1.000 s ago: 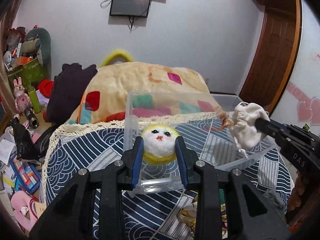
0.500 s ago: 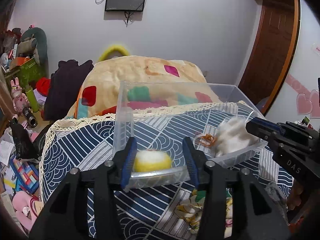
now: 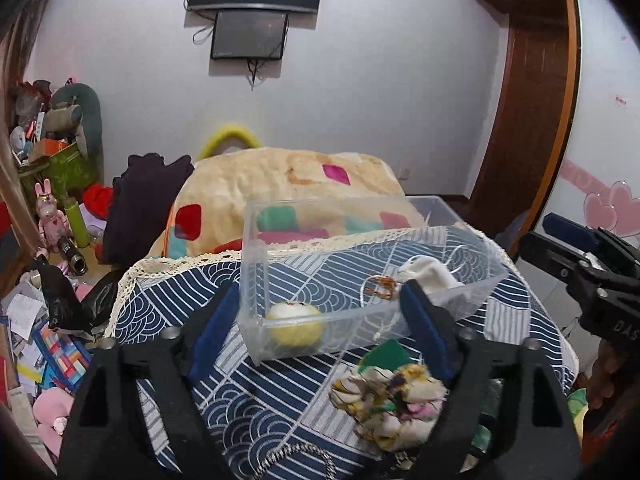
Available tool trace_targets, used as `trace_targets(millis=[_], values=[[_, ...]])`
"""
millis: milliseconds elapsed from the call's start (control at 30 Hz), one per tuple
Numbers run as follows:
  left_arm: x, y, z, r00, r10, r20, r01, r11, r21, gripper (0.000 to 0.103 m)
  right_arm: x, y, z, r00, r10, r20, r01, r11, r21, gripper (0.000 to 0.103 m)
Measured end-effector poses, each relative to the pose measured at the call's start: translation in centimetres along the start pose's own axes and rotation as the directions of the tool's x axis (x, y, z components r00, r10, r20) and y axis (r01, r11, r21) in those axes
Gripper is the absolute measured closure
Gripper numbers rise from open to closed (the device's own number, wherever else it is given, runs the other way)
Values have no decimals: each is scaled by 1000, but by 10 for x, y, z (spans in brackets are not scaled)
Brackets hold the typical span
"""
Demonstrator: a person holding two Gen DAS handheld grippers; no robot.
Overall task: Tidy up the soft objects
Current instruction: 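Lower the ball into the clear box with the left tool while the right tool drops the pouch in, then grasp the yellow floral cloth with the left tool while the right tool grasps the bagged silver scrubber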
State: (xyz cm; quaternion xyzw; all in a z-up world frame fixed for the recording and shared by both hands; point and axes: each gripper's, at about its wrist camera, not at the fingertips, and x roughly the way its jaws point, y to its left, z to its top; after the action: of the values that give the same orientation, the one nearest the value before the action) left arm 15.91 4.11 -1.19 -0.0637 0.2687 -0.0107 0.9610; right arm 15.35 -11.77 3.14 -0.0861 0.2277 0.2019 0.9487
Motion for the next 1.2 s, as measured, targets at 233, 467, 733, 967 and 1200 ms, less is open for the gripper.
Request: trace_targets(millis=[233,467,733,967,1200], values=[[-13,-16,-17,1000,-31,1,30,999,15,7,-15,1,-15,1000,7,11,-7,1000,-8,34],[-2,-41,-40,996,-73,-55,76,995,71,7,-11,3,-45,999,9,-52,-9,1000,-6,34],[30,-46,-60,989,-49,-140,62,994,88,7,-5,-4,-75,989,31,-143,-26,999,40,34],[32,-27,-68,985,-52,-165,60,997,42,12,-1,-4,-91,981,59,-184,-47,997,65,34],[30,-19,-78,976,-87,-202,97,994,41,39,-3,-6,-104,975,65,-210,-49,995,84,34]])
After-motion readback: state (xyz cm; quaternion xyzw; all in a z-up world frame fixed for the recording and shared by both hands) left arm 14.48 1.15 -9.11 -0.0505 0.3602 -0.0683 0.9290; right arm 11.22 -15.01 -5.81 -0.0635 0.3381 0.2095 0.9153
